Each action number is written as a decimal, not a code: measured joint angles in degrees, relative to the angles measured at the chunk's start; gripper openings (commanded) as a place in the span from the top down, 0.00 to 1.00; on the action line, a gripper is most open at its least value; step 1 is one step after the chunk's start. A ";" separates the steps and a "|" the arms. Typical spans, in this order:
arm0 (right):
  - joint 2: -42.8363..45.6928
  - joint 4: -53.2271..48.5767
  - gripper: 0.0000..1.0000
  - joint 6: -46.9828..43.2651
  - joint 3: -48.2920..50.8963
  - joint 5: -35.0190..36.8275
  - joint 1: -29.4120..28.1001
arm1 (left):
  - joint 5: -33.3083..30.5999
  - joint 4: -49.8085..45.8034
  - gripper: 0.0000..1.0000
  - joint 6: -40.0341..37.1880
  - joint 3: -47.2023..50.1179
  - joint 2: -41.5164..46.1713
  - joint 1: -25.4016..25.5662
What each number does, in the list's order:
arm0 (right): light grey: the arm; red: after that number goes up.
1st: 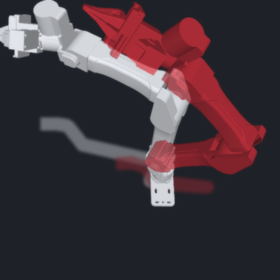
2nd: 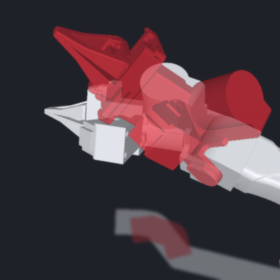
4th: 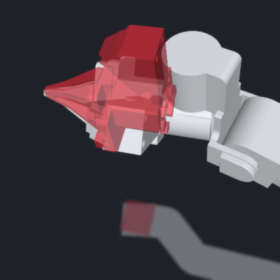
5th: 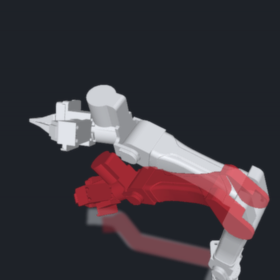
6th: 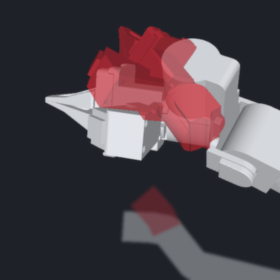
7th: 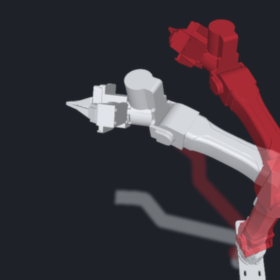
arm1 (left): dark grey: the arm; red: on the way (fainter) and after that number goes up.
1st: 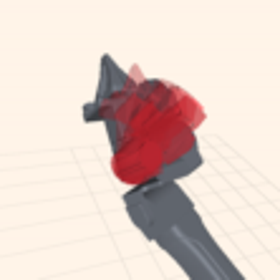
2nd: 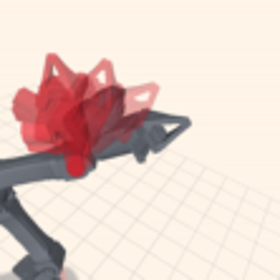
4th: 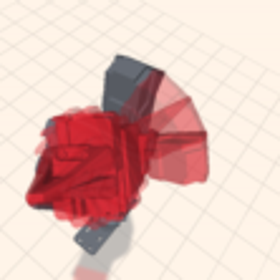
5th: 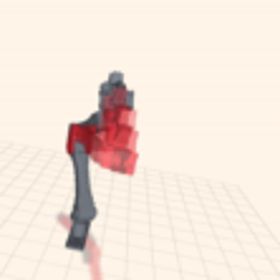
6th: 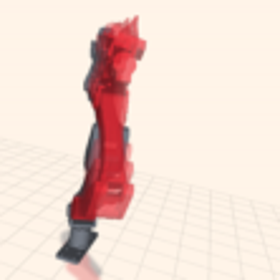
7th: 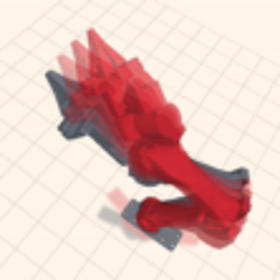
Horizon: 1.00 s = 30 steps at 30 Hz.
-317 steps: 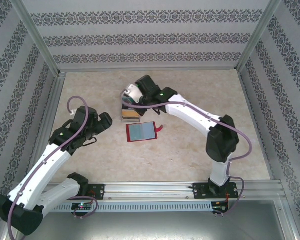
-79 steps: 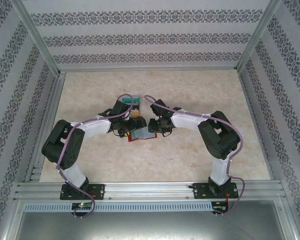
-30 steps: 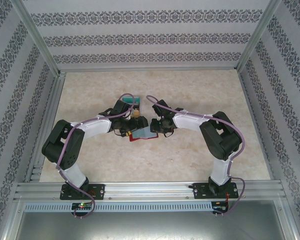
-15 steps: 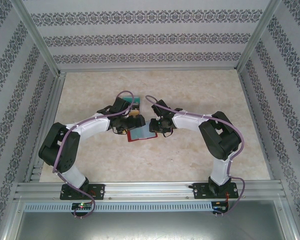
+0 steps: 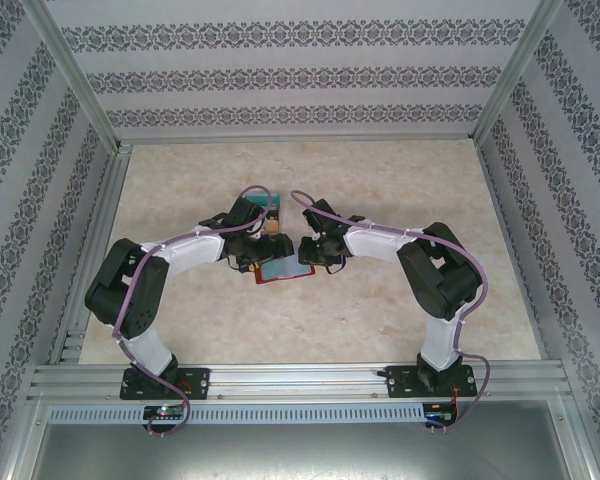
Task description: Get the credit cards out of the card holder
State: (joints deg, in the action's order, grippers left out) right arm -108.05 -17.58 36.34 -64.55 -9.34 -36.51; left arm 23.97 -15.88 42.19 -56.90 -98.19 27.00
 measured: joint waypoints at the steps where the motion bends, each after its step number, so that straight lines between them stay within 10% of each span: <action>1: 0.00 0.00 0.68 -0.02 0.00 0.00 0.00 | 0.00 0.04 0.04 0.00 0.00 -0.17 0.00; 30: -0.22 -0.17 0.68 0.00 -0.22 -0.22 0.02 | 1.77 2.32 0.05 0.83 -1.86 -1.11 1.16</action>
State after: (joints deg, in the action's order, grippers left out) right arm -108.27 -17.76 36.34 -64.77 -9.56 -36.49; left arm 25.74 -13.56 43.03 -58.76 -99.31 28.16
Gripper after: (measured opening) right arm 0.321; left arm 0.950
